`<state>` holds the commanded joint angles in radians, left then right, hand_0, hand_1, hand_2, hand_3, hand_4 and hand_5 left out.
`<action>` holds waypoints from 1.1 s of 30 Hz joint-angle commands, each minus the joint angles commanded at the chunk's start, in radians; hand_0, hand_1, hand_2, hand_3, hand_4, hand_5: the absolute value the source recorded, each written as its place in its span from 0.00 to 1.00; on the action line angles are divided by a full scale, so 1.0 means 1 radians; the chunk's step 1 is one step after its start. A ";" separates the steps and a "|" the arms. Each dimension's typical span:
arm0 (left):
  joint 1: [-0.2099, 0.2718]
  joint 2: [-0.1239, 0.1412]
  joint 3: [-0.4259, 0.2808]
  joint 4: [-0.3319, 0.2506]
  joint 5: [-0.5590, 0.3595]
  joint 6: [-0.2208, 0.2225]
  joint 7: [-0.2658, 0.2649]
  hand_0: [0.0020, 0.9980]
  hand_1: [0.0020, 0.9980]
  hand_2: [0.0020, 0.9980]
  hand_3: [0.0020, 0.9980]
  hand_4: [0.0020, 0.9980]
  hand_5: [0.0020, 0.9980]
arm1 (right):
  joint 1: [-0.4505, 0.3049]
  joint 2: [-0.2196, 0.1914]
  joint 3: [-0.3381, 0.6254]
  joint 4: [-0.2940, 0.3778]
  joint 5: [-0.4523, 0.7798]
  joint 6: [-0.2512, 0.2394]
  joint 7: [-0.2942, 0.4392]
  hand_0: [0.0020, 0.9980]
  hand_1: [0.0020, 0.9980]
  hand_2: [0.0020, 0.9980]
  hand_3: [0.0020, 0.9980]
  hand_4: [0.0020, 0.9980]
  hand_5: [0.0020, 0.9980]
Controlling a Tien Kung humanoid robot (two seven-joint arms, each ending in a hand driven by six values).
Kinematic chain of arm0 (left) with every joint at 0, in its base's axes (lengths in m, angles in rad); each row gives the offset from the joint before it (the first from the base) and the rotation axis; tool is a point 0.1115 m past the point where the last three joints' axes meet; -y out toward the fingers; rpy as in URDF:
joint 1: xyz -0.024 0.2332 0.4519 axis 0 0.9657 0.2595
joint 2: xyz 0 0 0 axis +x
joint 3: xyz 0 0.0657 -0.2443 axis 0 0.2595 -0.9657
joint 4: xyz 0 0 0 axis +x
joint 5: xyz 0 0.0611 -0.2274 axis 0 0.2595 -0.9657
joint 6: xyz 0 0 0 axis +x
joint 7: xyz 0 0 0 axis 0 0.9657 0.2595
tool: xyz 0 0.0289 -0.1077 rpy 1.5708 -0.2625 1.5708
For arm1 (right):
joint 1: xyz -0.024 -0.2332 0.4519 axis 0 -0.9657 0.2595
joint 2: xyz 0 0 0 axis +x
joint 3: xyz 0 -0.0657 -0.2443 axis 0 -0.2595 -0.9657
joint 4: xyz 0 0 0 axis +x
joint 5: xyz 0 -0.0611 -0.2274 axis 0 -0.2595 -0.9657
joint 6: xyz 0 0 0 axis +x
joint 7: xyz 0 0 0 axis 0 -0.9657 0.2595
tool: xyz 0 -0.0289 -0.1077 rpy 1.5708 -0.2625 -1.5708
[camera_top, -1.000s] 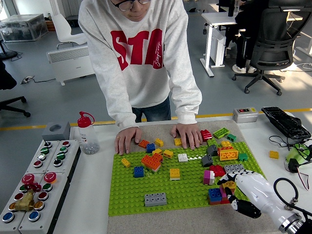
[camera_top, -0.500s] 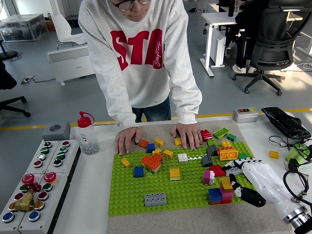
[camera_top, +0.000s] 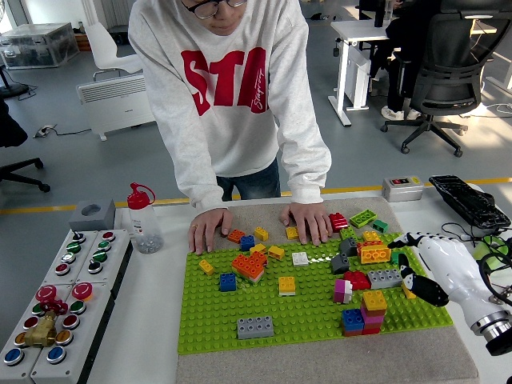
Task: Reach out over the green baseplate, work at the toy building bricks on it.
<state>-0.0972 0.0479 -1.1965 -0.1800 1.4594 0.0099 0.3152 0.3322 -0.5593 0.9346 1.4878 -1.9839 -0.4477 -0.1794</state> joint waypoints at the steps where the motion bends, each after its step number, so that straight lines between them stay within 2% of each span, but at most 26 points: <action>1: 0.000 0.000 0.000 0.000 0.000 0.000 0.000 0.68 0.69 0.65 0.62 0.36 1.00 | 0.004 0.001 0.004 -0.008 -0.002 0.004 -0.006 0.64 0.67 0.67 0.66 0.33 0.11; 7: 0.000 0.000 0.000 0.000 -0.001 0.000 0.001 0.68 0.69 0.65 0.62 0.36 1.00 | 0.012 0.000 0.024 -0.051 -0.004 -0.005 -0.022 0.64 0.67 0.67 0.66 0.32 0.11; 13: 0.001 -0.001 0.001 0.000 0.000 0.000 0.001 0.68 0.69 0.65 0.62 0.36 1.00 | 0.013 -0.001 0.039 -0.031 0.008 -0.059 -0.002 0.66 0.67 0.67 0.65 0.33 0.11; 19: 0.004 -0.001 0.002 0.000 0.001 -0.001 0.003 0.68 0.69 0.66 0.62 0.36 1.00 | 0.058 -0.009 0.031 0.003 0.005 -0.065 0.000 0.67 0.67 0.66 0.64 0.34 0.12; 23: 0.007 -0.002 0.001 0.000 0.003 -0.002 0.005 0.68 0.69 0.66 0.62 0.36 1.00 | 0.098 -0.010 0.011 0.033 0.000 -0.043 -0.008 0.67 0.67 0.66 0.64 0.34 0.12; 24: 0.008 -0.002 0.001 0.000 0.004 -0.002 0.006 0.68 0.69 0.66 0.62 0.36 1.00 | 0.112 -0.008 0.000 0.045 -0.004 -0.031 -0.014 0.74 0.72 0.69 0.68 0.44 0.15; 29: 0.011 -0.002 0.001 0.000 0.007 -0.003 0.009 0.68 0.69 0.66 0.62 0.36 1.00 | 0.179 0.015 -0.073 0.095 -0.024 0.047 -0.054 0.74 0.72 0.69 0.68 0.44 0.15; 30: 0.011 -0.002 0.001 0.000 0.007 -0.004 0.010 0.68 0.69 0.66 0.62 0.36 1.00 | 0.191 0.021 -0.087 0.099 -0.025 0.061 -0.059 0.81 0.75 0.73 0.75 0.61 0.27; 33: 0.012 -0.002 0.002 0.000 0.008 -0.004 0.010 0.68 0.69 0.66 0.62 0.36 1.00 | 0.238 0.051 -0.137 0.096 -0.024 0.104 -0.077 0.81 0.75 0.73 0.75 0.61 0.27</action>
<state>-0.0853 0.0463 -1.1943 -0.1800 1.4670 0.0055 0.3251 0.5701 -0.5083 0.7979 1.5842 -2.0082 -0.3433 -0.2560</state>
